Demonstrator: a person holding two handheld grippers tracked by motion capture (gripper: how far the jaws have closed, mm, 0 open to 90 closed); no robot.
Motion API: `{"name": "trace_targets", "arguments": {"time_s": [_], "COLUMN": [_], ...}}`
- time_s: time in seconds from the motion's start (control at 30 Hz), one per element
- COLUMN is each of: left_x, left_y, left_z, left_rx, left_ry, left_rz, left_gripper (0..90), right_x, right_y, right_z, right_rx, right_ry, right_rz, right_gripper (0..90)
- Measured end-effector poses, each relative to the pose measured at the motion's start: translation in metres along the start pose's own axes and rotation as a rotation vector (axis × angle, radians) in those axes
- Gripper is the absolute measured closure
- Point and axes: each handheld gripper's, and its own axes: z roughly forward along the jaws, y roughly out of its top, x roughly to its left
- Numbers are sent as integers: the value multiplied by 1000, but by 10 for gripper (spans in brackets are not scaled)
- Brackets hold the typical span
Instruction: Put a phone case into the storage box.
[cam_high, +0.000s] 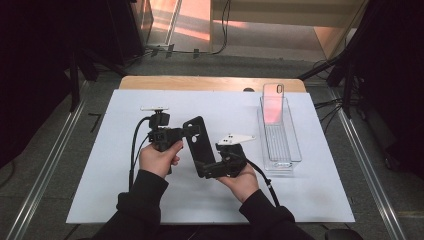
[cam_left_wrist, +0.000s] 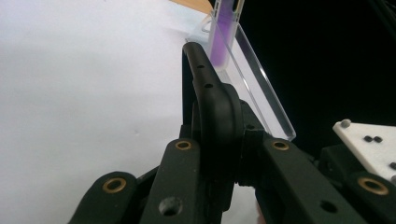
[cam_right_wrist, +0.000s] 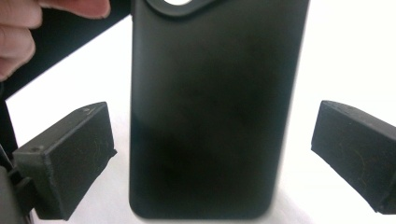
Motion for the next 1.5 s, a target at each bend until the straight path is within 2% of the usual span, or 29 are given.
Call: {"name": "trace_targets", "arguments": {"time_s": [0.1, 0.17, 0.37, 0.53, 0.7, 0.8, 0.9, 1.07, 1.2, 1.5], "left_x": [-1, -1, 0, 0, -4, -7, -8, -11, -10, -13], "left_y": [-1, -2, -5, -9, -12, -14, -15, -19, -21, -24], "left_z": [-2, -3, -1, 0, 0, 0, 0, 0, 2, 5], "left_rx": [-17, -23, -29, -51, -81, -102, -106, -122, -121, -104], "left_ry": [27, 34, 55, 50, 46, 39, 23, 19, -12, -37], "left_rz": [46, 77, 130, 173, 256, 307, 322, 402, 375, 357], "left_gripper": [822, 822, 821, 821, 821, 820, 820, 820, 820, 820], "right_x": [-4, -7, -13, -15, -14, -15, -17, -21, -23, -20], "right_y": [3, 5, 8, 8, 8, 8, 8, 9, 10, 15], "right_z": [-4, -6, -7, -8, -9, -11, -13, -16, -18, -25], "right_rx": [21, 28, 98, 136, 175, 179, 172, 150, 113, 16], "right_ry": [26, 26, 72, 97, 111, 114, 109, 100, 96, 61], "right_rz": [-2, -11, -51, -54, -97, -114, -114, -118, -114, -91], "right_gripper": [0, 0, 0, 0, 0, 0, 0, 0, 0, 0]}}
